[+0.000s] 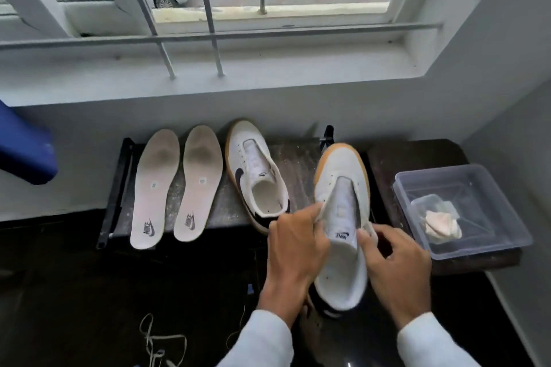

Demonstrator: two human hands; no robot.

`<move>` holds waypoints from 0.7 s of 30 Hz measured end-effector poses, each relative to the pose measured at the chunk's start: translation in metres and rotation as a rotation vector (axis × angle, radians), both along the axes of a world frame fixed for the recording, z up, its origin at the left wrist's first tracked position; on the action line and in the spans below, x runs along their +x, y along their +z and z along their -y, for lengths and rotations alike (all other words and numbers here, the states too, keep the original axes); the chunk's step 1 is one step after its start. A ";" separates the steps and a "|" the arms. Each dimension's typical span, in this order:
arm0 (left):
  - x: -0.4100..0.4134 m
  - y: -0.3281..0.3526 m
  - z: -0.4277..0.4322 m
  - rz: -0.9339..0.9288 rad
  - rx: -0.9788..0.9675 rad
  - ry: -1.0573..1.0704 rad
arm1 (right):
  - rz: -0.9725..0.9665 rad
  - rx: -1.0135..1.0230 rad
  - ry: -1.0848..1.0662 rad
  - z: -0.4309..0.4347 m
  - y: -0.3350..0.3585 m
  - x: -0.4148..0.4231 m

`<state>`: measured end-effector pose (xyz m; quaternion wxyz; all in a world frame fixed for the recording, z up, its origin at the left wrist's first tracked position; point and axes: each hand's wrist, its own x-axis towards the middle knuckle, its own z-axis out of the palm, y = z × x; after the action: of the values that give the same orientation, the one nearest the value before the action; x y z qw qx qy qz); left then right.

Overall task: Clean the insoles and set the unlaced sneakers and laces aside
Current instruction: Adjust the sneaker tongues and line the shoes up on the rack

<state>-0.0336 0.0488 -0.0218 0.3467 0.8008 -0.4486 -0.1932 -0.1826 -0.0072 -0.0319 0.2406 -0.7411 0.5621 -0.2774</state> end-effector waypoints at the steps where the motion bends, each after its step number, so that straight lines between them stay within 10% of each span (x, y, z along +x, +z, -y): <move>1: 0.007 0.002 0.018 0.000 0.010 0.009 | -0.005 0.000 -0.001 0.017 0.000 0.008; 21: 0.047 -0.064 0.156 0.095 0.137 0.113 | -0.119 0.148 0.090 0.159 -0.059 0.065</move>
<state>0.0136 -0.1069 -0.0855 0.2797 0.8549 -0.4043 -0.1656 -0.1176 -0.1660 -0.0907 0.2733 -0.7608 0.5606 -0.1796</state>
